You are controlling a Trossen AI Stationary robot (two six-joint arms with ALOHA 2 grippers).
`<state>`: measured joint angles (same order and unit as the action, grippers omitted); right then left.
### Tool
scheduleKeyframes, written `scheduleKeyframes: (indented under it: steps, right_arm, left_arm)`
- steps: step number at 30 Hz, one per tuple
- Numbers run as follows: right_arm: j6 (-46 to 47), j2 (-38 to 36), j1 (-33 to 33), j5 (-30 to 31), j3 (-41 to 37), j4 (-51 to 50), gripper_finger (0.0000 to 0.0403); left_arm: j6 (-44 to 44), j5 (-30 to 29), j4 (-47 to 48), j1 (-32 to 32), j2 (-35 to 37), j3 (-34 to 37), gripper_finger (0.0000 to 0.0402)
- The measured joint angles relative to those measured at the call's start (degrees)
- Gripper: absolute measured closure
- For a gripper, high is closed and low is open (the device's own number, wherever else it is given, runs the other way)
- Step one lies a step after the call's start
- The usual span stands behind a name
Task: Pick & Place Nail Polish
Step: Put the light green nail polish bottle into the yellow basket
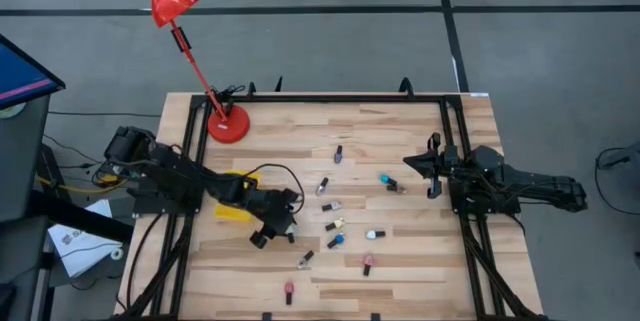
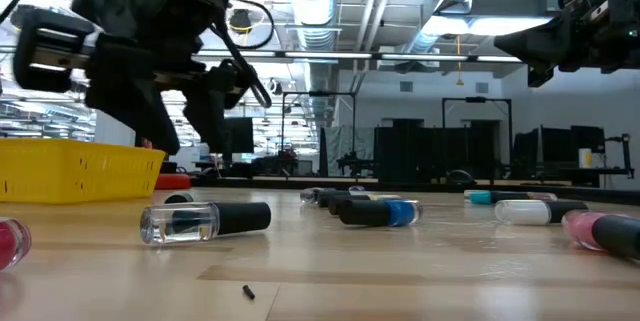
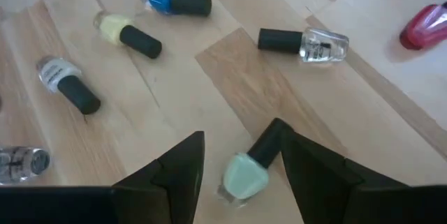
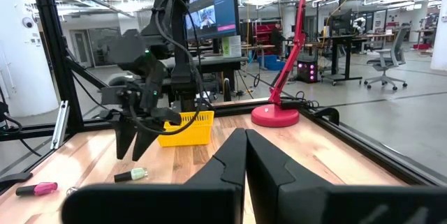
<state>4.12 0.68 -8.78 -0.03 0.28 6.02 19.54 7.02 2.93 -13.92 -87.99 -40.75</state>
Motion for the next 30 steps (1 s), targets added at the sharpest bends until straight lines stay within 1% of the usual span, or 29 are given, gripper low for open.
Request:
scheduleKeyframes:
  steps: [6, 10, 16, 26, 30]
  right_arm:
    - [0.0, 0.0, 0.02, 0.0, -0.01, -0.02, 0.0403]
    - [0.0, 0.01, 0.02, 0.0, 0.01, -0.61, 0.0403]
    - [-0.04, 0.03, 0.0, 0.02, -0.01, -1.27, 0.0403]
    - [-0.04, 0.03, 0.0, 0.02, 0.02, -1.29, 0.0403]
    - [-0.04, 0.03, 0.0, 0.02, 0.01, -1.29, 0.0403]
  left_arm:
    - [5.18, 2.02, -1.55, 1.43, -1.19, 0.01, 0.0215]
    - [5.33, 3.83, -3.97, 1.02, -4.3, -0.05, 0.0215]
    - [6.12, 4.0, -5.33, 0.32, -8.2, 0.0, 0.0215]
    - [7.18, 4.57, -5.59, 0.58, -10.5, -0.02, 0.0216]
    - [6.89, 4.66, -5.82, 0.56, -10.6, 0.24, 0.0235]
